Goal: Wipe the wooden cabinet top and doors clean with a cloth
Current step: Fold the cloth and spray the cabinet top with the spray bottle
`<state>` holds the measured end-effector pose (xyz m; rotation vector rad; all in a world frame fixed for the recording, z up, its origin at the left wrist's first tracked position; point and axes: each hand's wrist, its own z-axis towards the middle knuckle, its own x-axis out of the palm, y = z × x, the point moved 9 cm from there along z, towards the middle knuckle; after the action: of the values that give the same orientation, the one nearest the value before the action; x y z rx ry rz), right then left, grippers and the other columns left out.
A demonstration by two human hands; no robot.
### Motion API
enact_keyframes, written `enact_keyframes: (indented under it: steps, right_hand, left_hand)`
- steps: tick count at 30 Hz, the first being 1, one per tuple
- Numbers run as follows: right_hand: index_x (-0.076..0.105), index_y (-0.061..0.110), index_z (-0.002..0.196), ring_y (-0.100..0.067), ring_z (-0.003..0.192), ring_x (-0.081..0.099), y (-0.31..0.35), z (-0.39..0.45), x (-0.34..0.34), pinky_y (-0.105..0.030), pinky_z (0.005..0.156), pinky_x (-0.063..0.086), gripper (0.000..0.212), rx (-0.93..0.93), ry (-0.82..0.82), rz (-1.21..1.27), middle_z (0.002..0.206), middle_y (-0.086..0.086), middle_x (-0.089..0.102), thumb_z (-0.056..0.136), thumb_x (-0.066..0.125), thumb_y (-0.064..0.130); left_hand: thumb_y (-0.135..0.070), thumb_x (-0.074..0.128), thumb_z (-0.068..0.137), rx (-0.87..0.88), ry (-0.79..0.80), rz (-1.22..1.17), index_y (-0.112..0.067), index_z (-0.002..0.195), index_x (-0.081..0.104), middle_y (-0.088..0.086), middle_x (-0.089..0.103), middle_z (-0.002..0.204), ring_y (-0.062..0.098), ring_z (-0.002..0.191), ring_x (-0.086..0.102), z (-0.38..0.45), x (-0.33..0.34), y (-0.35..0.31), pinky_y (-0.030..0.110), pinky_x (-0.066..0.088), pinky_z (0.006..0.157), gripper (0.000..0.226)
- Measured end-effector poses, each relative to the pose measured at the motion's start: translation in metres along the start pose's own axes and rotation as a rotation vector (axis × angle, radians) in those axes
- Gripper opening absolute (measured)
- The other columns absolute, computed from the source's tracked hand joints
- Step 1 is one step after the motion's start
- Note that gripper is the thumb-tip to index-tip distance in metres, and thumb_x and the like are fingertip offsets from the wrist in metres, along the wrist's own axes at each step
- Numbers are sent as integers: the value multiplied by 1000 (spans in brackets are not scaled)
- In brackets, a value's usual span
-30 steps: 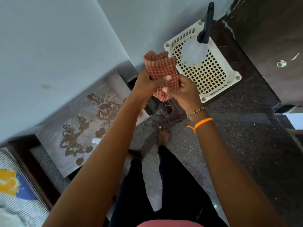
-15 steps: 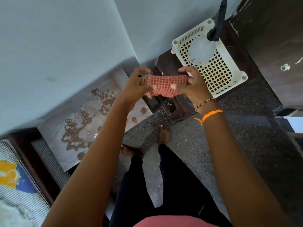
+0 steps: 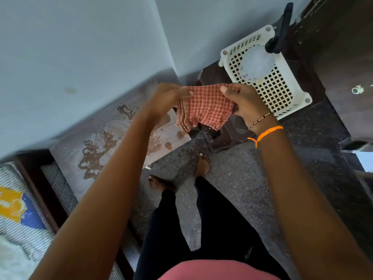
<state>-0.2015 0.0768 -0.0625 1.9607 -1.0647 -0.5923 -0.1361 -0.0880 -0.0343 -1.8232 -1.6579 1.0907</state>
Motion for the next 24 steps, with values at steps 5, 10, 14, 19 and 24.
enact_keyframes:
  steps: [5, 10, 14, 19, 24]
  right_hand:
    - [62, 6, 96, -19, 86, 65, 6, 7, 19, -33, 81, 56, 13, 21, 27, 395, 93, -9, 66, 91, 57, 16]
    - [65, 10, 87, -25, 88, 62, -17, 27, -3, -47, 87, 53, 11, 53, -119, 165, 86, -7, 66, 88, 62, 21]
    - [58, 1, 87, -25, 82, 55, -36, 35, -66, -49, 81, 54, 17, 50, -474, 45, 86, -12, 57, 85, 64, 17]
    - [46, 1, 119, -21, 104, 51, -7, 51, -126, -14, 85, 40, 50, -220, -736, -31, 114, -12, 51, 76, 69, 10]
    - [55, 2, 105, -18, 94, 56, 16, 79, -136, -21, 84, 43, 38, -309, -706, -92, 100, -7, 61, 73, 72, 11]
  left_hand:
    - [-44, 58, 77, -105, 227, -909, -3, 116, 57, 18, 63, 114, 33, 105, 61, -14, 31, 13, 45, 48, 93, 56]
    - [-25, 65, 73, -208, 279, -903, -8, 105, 60, 8, 72, 89, 24, 84, 67, -10, 60, 23, 34, 57, 71, 37]
    - [-20, 39, 90, -285, 254, -752, -4, 119, 51, 12, 66, 96, 24, 82, 67, 3, 59, 22, 31, 56, 72, 35]
    - [-29, 35, 97, -341, 126, -633, -5, 115, 51, 7, 63, 86, 15, 69, 64, 14, 52, 30, 23, 53, 57, 34]
    - [-23, 52, 91, -220, 46, -525, -10, 110, 58, 3, 68, 96, 18, 88, 66, 23, 43, 23, 26, 51, 75, 23]
